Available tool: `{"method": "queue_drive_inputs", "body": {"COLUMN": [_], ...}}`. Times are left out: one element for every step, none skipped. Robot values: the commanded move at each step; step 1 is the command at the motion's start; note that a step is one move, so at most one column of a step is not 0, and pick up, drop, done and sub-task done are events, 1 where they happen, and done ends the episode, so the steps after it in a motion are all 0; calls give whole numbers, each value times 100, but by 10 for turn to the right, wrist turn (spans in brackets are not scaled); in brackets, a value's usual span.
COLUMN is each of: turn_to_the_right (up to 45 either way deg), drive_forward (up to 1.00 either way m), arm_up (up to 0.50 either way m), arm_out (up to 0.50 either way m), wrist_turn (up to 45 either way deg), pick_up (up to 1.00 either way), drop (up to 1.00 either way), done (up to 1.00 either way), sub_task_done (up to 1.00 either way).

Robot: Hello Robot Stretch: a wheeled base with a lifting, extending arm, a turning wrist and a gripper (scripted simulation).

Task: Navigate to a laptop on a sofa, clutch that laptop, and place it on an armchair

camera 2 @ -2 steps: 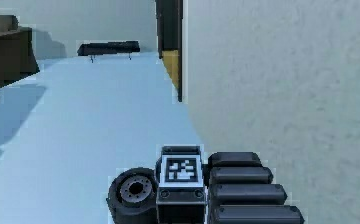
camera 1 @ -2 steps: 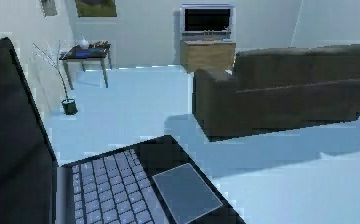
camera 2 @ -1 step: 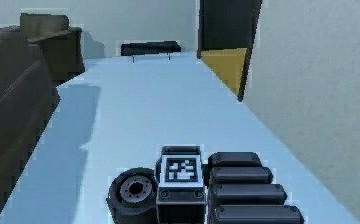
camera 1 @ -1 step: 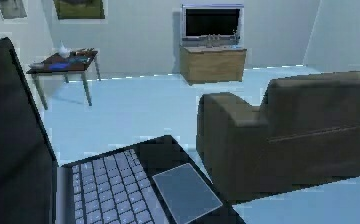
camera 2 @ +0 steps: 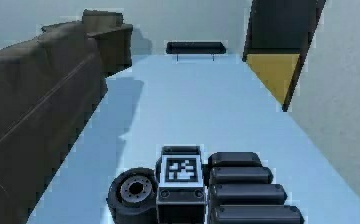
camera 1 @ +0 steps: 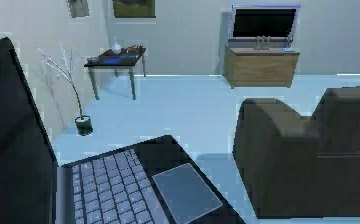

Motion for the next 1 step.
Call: {"method": "queue_drive_inputs", "body": {"turn_to_the_right": [0], "drive_forward": [100], "arm_up": [0], "arm_out": [0], "wrist_turn": [0], "pick_up": [0], "drop": [0], "done": [0], "sub_task_done": [0]}}
